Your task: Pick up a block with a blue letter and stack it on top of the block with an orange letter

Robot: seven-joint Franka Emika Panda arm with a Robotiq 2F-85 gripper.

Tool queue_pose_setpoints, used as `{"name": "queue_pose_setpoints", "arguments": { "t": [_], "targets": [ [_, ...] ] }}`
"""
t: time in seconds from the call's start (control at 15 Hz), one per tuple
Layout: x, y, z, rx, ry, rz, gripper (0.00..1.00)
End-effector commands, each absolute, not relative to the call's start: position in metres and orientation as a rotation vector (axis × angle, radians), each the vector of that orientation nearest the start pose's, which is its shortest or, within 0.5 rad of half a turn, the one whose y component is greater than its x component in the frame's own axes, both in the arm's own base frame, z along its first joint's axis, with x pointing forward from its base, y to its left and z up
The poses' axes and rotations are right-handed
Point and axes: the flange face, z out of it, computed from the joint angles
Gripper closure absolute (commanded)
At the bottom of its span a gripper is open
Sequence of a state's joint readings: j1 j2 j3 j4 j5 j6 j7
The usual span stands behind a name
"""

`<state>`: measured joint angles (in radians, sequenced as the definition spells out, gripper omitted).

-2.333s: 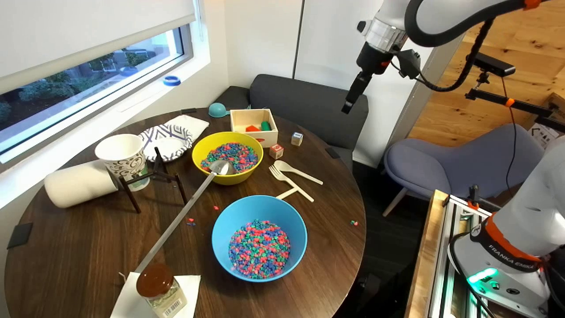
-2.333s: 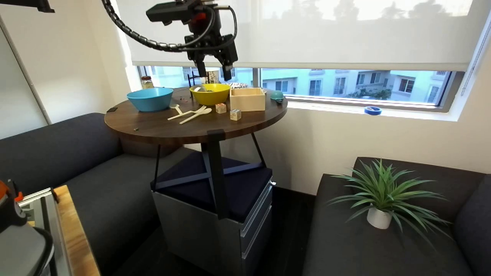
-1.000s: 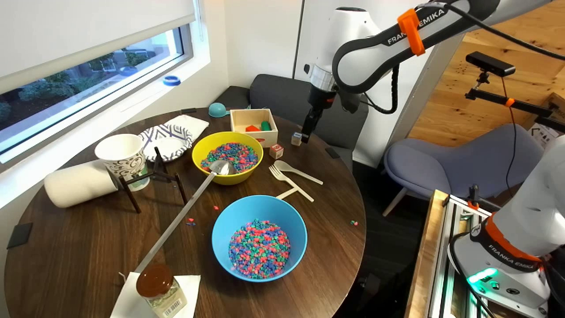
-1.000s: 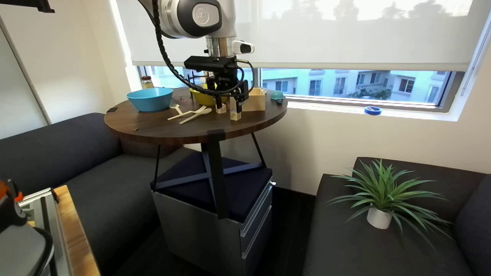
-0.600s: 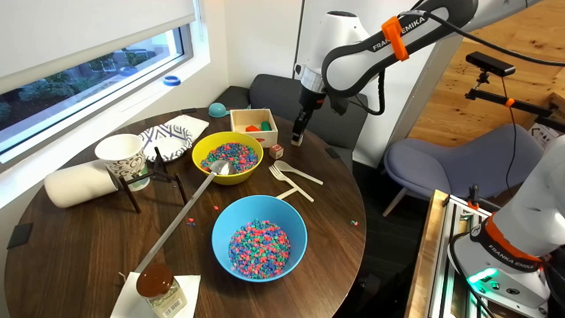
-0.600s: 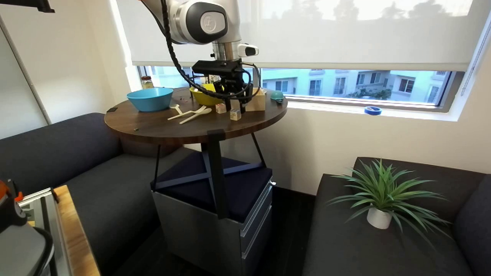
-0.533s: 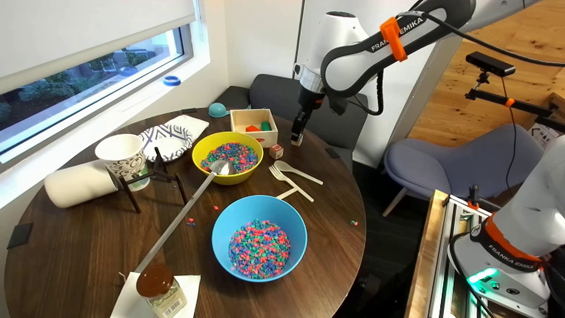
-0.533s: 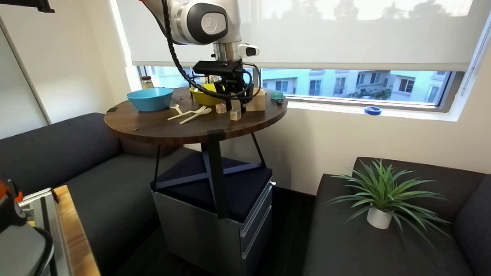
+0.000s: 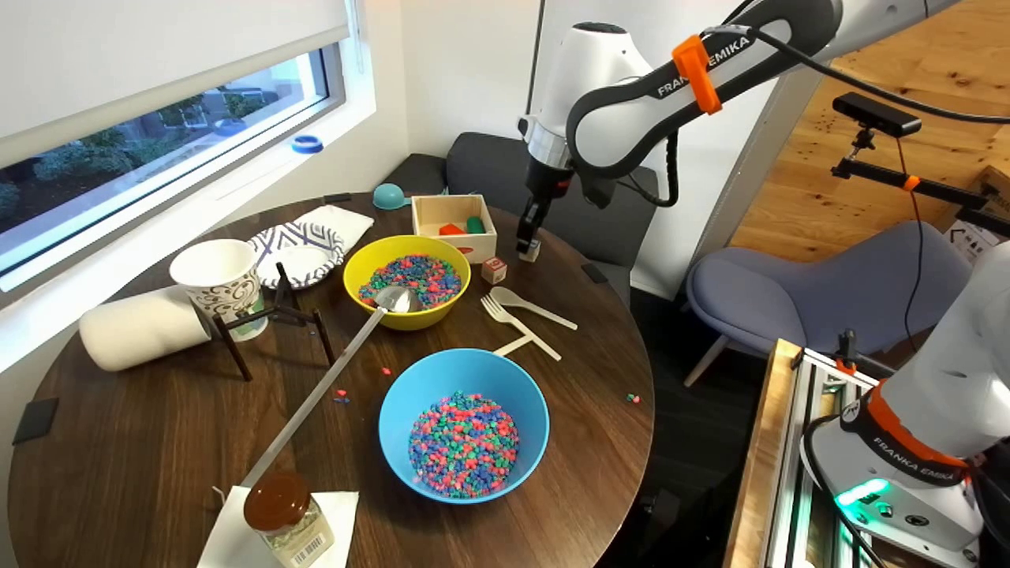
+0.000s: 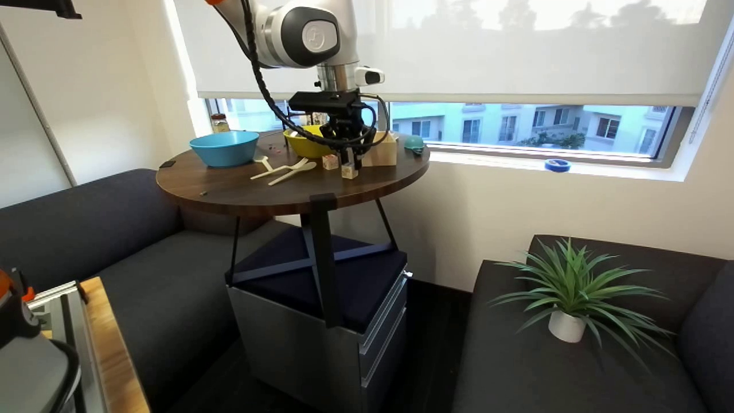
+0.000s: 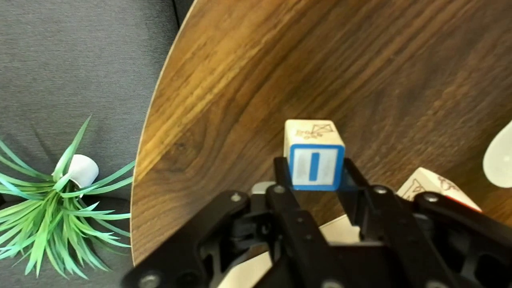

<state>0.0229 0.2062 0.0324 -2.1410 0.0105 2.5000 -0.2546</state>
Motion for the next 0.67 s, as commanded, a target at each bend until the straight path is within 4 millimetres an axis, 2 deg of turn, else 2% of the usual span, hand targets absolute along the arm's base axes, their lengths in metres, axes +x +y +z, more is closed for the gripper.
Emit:
{"name": "queue_pose_setpoints", "arguments": {
  "t": [0.0,0.4,0.6],
  "targets": [
    [0.570,0.050,0.342,-3.107,-0.493,-0.179,0.92],
    [0.558,0.081,0.386,-3.083,-0.461,-0.141,0.92],
    [0.560,0.089,0.392,-3.097,-0.351,-0.199,0.92]
  ]
}}
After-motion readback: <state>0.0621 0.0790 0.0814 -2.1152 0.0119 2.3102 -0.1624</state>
